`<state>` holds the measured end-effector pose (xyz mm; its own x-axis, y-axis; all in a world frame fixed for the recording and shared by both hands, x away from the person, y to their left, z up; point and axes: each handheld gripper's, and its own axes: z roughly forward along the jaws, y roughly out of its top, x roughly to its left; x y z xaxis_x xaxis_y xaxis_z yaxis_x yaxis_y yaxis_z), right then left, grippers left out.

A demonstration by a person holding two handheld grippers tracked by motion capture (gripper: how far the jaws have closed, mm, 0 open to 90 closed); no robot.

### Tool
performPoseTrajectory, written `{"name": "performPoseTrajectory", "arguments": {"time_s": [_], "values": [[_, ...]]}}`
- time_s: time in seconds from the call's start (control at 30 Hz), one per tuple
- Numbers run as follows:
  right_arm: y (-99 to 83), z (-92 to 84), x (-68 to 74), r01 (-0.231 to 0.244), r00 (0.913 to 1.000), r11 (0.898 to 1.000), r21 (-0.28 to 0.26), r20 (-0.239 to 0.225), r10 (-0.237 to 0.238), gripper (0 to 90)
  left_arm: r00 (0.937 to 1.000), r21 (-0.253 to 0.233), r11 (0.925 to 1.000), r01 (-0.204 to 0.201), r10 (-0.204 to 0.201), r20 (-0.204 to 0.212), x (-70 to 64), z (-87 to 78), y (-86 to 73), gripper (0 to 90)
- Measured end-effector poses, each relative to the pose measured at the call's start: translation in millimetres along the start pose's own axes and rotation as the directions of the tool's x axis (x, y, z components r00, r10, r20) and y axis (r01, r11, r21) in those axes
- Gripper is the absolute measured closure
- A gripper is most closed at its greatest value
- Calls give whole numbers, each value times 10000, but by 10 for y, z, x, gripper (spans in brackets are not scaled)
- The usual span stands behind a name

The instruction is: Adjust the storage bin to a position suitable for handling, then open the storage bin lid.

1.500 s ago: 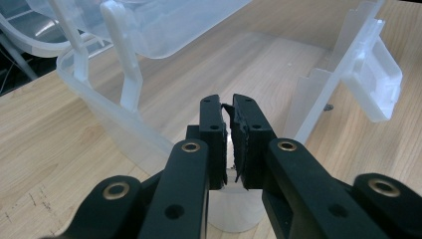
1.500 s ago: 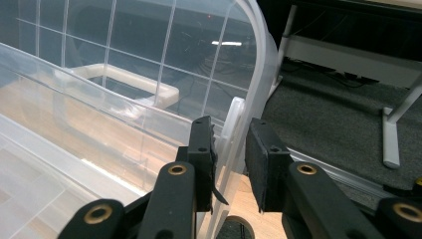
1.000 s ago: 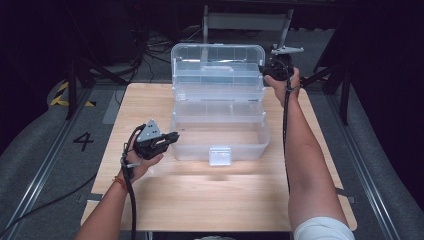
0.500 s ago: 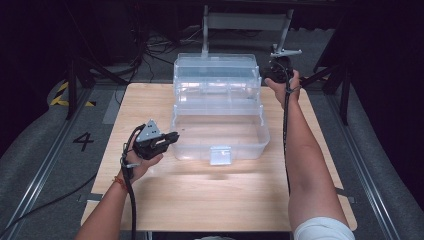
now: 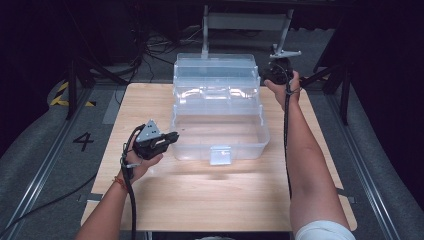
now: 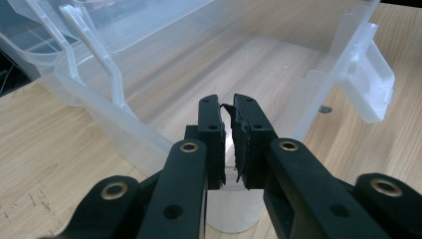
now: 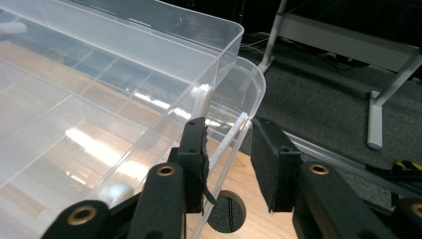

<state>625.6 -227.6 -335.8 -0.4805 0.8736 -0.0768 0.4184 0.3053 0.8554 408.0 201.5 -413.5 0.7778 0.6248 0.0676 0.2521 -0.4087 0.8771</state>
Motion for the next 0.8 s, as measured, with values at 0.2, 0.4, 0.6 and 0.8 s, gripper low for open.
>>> {"name": "performPoseTrajectory", "arguments": {"time_s": [0.2, 0.4, 0.6, 0.8], "values": [[5, -108, 72, 302, 9995, 9995, -25, -32, -302, 661, 9998, 96, 10000, 14, -12, -181, -24, -19, 16, 813], [14, -344, 99, 506, 9987, 9984, -240, -9, -507, 635, 9993, 54, 10000, -18, 20, -385, -27, -117, 43, 784], [-62, -551, 116, 861, 9961, 9958, -295, -142, -866, 634, 9977, 265, 9996, -118, 135, -667, 1, -204, 20, 774], [-148, -699, 123, 910, 9953, 9948, -448, -283, -923, 633, 9967, 449, 9988, -200, 235, -783, -12, -270, 14, 768]]}}
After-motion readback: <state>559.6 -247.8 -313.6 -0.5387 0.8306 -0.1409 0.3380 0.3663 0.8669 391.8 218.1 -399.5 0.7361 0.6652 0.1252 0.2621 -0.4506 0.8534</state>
